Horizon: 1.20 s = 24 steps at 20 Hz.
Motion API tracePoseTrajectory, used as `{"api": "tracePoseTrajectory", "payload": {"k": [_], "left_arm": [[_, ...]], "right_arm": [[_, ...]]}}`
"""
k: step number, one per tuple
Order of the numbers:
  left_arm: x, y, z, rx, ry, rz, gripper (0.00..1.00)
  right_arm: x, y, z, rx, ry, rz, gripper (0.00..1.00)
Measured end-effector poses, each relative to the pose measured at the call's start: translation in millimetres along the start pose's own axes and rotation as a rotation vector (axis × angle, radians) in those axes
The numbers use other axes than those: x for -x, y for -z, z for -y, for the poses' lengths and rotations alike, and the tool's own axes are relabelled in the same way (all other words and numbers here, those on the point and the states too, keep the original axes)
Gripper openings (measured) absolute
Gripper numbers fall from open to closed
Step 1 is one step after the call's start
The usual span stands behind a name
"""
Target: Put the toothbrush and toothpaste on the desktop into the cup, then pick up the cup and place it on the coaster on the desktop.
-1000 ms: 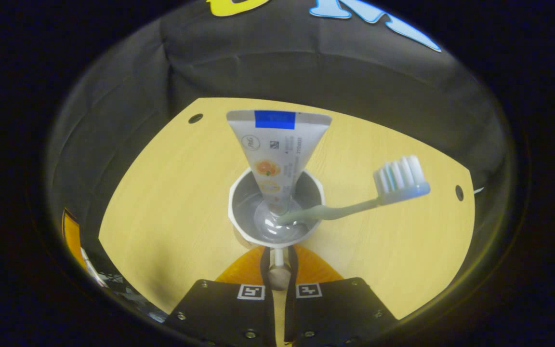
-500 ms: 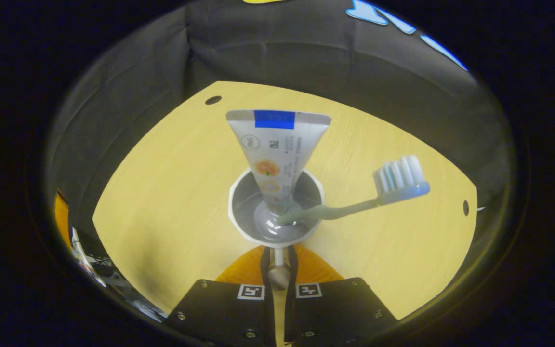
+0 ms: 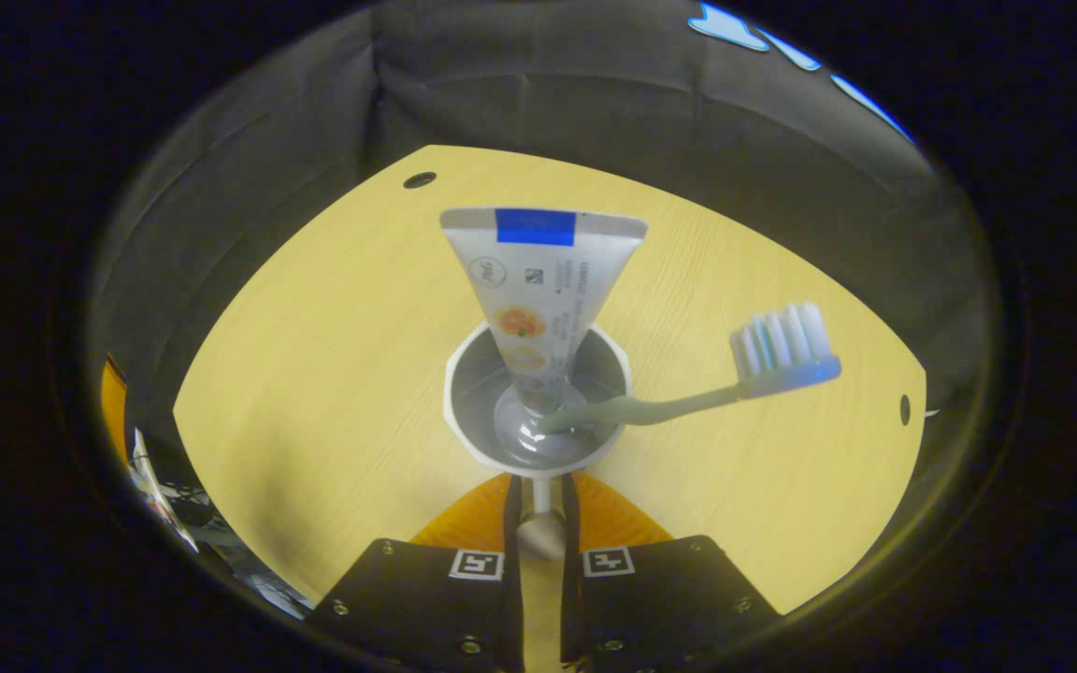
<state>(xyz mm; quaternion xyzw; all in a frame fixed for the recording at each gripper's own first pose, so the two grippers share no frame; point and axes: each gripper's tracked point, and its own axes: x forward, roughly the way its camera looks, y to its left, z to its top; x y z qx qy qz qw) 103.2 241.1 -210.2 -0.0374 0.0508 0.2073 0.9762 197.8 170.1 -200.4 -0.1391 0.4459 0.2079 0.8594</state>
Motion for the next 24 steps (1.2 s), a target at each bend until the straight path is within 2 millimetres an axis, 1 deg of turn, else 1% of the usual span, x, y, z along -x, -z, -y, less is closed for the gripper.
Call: {"api": "tracePoseTrajectory", "payload": {"k": [2,5,8,11,12,13,14,16,18,19,20,23,24], "left_arm": [[0,-2,5,-0.003,0.008,0.004,0.4],[0,-6,12,-0.009,0.023,0.009,0.4],[1,-10,20,-0.013,0.039,0.015,0.4],[4,-15,31,-0.017,0.06,0.02,0.4],[6,-17,36,-0.019,0.071,0.022,0.4],[8,-20,42,-0.021,0.083,0.026,0.4],[10,-23,48,-0.026,0.098,0.03,0.3],[14,-33,63,-0.038,0.134,0.042,0.3],[19,-48,79,-0.043,0.174,0.059,0.3],[22,-56,88,-0.043,0.195,0.069,0.3],[26,-64,96,-0.043,0.217,0.079,0.3],[33,-95,120,-0.041,0.274,0.113,0.34],[35,-105,127,-0.044,0.291,0.128,0.35]], "right_arm": [[0,0,1,0.006,-0.006,0.009,0.24],[3,-2,2,0.024,0.0,0.024,0.24],[17,-5,1,0.017,-0.007,0.046,0.24],[38,-13,1,-0.006,-0.019,0.095,0.24],[47,-15,1,-0.019,-0.024,0.113,0.28],[56,-18,4,-0.032,-0.02,0.136,0.27],[65,-22,6,-0.041,-0.016,0.164,0.22],[89,-24,14,-0.056,0.009,0.22,0.21],[116,-28,23,-0.077,0.038,0.281,0.21],[130,-30,29,-0.091,0.057,0.322,0.19],[145,-33,34,-0.104,0.076,0.368,0.21],[191,-34,50,-0.14,0.149,0.509,0.22],[207,-34,52,-0.155,0.164,0.555,0.22]]}}
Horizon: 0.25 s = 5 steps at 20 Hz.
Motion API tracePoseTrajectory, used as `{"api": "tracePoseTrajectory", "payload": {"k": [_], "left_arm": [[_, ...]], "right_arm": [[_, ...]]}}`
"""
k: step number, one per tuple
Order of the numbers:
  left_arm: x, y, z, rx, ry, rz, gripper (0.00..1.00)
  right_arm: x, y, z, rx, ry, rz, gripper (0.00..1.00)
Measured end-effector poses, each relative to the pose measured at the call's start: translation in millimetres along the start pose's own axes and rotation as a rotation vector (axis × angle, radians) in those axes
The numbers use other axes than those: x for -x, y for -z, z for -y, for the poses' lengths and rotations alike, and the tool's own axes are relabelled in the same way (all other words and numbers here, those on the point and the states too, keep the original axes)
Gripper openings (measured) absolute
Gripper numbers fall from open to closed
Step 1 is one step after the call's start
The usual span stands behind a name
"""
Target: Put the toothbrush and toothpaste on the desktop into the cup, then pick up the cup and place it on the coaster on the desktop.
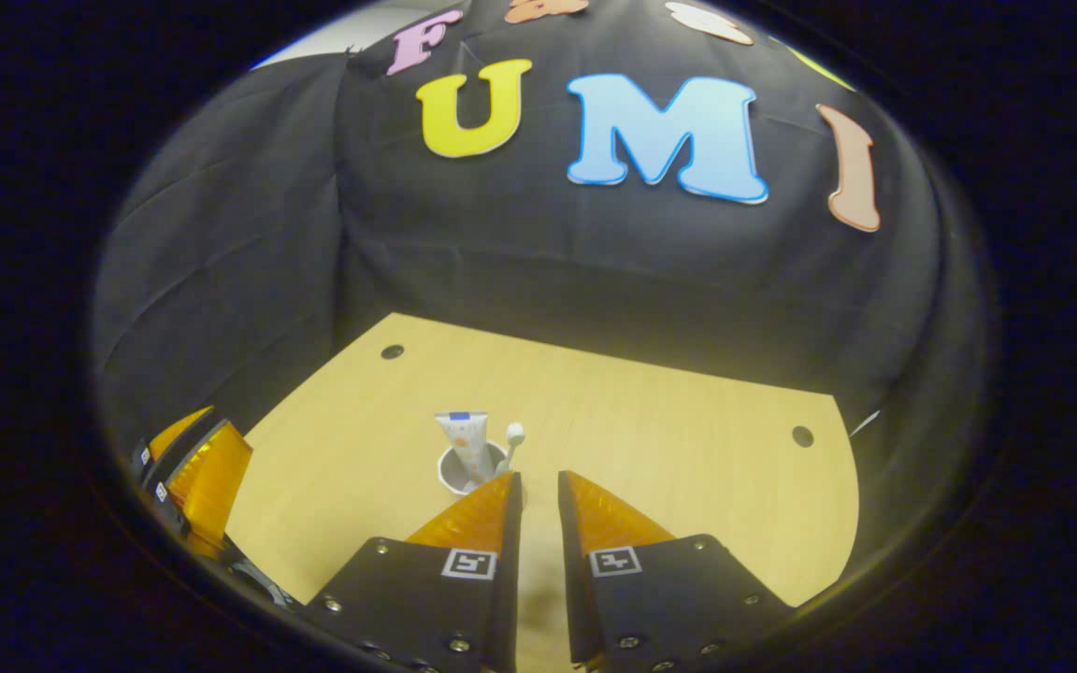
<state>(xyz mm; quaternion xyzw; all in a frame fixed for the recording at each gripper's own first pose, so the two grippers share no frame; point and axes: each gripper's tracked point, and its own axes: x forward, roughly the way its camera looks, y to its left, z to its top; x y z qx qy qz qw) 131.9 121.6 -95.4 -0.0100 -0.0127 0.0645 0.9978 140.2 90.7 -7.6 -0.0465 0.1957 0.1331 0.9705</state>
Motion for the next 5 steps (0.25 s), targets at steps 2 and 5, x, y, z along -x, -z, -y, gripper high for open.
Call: {"api": "tracePoseTrajectory", "payload": {"k": [2,5], "left_arm": [[-1,-17,15,-0.01,0.031,0.025,0.35],[3,-40,35,-0.009,0.075,0.054,0.4]], "right_arm": [[25,-16,11,-0.024,0.031,0.081,0.22],[55,-35,23,-0.056,0.068,0.189,0.19]]}}
